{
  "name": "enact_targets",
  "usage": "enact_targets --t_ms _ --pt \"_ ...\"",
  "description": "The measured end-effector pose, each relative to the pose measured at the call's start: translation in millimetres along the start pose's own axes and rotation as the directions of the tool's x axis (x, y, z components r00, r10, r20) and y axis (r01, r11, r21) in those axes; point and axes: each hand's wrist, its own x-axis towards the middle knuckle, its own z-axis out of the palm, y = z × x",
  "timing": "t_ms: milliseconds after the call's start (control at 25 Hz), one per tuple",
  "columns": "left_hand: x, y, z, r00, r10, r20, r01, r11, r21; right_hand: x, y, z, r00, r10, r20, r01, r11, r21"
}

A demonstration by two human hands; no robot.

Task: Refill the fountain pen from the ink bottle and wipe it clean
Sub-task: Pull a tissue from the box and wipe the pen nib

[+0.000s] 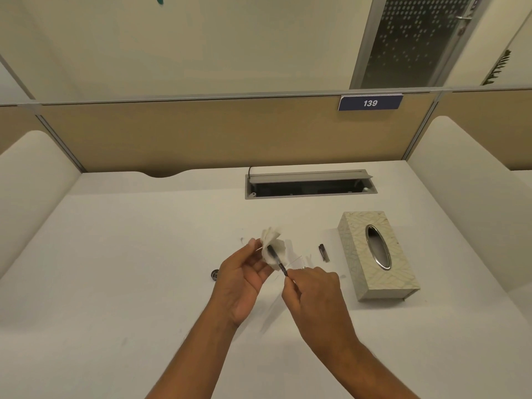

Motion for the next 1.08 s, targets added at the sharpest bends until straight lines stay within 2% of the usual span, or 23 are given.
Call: enact_targets --t_ms 120,240,400,600,720,800,960,1080 --pt "1 -2 1 1.0 0.02 0.002 -0.02 0.999 0.036 -1 3 6 0.994 -0.09 0.056 0.099 0.979 -0.177" --pt "5 -4 0 0.998 0.029 -0.059 -0.025 0.998 0.064 -5 6 13 0.992 -0.078 0.1 0.101 0.962 -0.253" --pt "5 -4 1 0.992 0.051 -0.116 -0.034 0.989 0.142 -9 12 13 0.99 -0.019 0.141 0.047 0.979 -0.197" --pt "6 5 -4 0.973 0.123 -0.193 -0.097 0.985 0.142 -20 3 -18 0.989 0.11 0.098 -0.123 0.982 0.146" --pt "6 7 -8 0.962 0.176 -0.211 -0.14 0.975 0.173 -18 -7 -33 0.991 0.122 -0.052 -0.106 0.965 0.239" --pt "4 3 -6 0.963 0.181 -0.2 -0.143 0.971 0.192 -12 -11 -30 0.991 0.091 -0.098 -0.067 0.972 0.225" --pt "-3 -5 3 0.969 0.191 -0.154 -0.161 0.969 0.189 -7 -9 -1 0.997 0.038 -0.065 -0.031 0.994 0.101" --pt "-8 0 1 0.986 0.144 -0.083 -0.142 0.989 0.028 -9 -3 13 0.994 0.047 -0.096 -0.042 0.998 0.052"
